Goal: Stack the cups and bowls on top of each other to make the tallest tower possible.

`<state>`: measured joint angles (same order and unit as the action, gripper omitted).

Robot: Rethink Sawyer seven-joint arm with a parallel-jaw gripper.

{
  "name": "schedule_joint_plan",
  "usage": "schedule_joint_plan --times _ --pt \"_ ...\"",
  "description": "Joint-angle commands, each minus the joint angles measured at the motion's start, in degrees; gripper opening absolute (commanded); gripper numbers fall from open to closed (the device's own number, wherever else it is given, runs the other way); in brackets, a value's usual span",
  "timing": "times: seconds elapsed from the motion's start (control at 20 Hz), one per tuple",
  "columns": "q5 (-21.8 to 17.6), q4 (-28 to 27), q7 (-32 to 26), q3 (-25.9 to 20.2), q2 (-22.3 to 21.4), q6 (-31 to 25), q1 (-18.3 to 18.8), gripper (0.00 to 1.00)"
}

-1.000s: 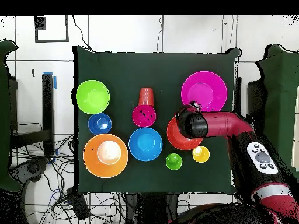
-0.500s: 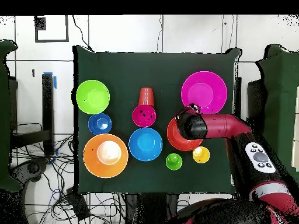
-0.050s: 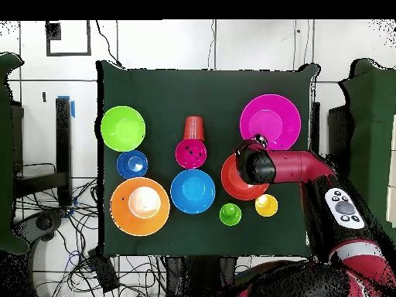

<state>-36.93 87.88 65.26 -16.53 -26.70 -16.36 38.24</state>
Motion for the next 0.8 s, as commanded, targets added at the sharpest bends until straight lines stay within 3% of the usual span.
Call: schedule_joint_plan --times 0.05,0.8 --pt "-5.3 -4.0 3.6 1.7 2.0 3.1 -3.0 1.0" --pt "-4.3 -2.1 1.8 0.9 0.8 2.4 -2.6 1.0"
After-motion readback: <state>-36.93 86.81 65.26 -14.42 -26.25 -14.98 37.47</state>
